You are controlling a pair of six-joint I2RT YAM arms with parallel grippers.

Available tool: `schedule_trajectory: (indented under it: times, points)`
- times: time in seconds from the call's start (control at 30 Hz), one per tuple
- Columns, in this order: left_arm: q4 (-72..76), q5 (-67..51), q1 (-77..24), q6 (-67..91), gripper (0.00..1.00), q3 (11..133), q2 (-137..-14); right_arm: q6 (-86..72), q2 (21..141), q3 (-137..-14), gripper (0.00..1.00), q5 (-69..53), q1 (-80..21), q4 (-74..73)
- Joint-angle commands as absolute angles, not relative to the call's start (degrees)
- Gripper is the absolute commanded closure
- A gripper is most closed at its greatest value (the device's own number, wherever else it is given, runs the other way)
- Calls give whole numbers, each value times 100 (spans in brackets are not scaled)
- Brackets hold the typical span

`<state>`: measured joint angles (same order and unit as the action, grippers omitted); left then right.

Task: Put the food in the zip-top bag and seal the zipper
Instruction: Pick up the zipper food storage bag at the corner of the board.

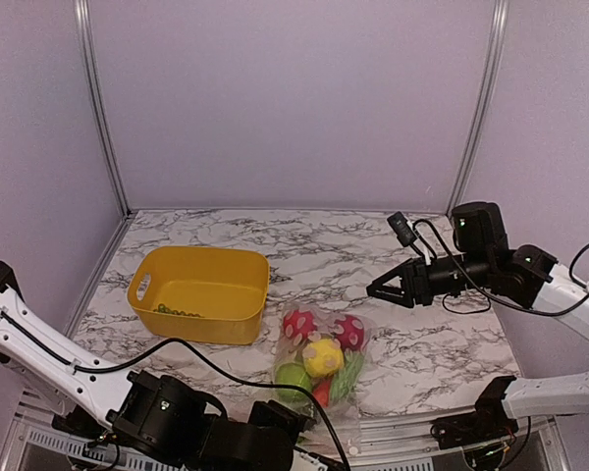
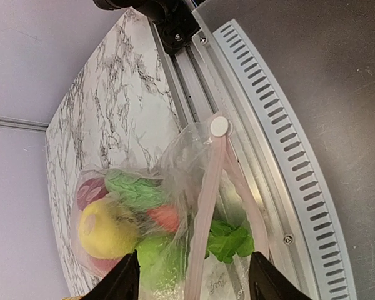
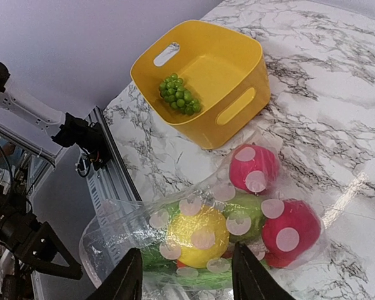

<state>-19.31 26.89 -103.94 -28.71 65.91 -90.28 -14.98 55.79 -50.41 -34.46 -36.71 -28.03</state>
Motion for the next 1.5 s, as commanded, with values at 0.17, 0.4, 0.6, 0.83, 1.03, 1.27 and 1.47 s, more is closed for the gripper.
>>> schedule_trajectory:
  times: [0.17,0.4,0.6,0.83,1.03,1.27,1.47]
  points:
    - [-1846,3545,-10368,-3317,41,7047,-9976,-1487,5256,-5591,54,-3431,-3710,-3241]
    - [-1628,3557,-10209,-3579,44,7116,-10416,-1560,5008,-5648,55,-3325,-3705,-3411]
    - [-1425,3463,-10099,-3725,53,7269,-10693,-1529,4890,-5748,56,-3222,-3703,-3551]
    - [-1349,3827,-9819,-3831,89,7546,-10813,-1699,4736,-5765,58,-3097,-3703,-3573]
    - [-1804,3262,-9438,-3001,94,8076,-10150,-1819,4635,-6053,59,-3137,-3708,-3669]
    - [-2302,2734,-8969,-2124,94,8315,-9617,-1908,4518,-5978,62,-3479,-3710,-3622]
    - [-2076,1623,-7966,-796,94,8012,-9028,-1395,4712,-6145,65,-3484,-3752,-4014]
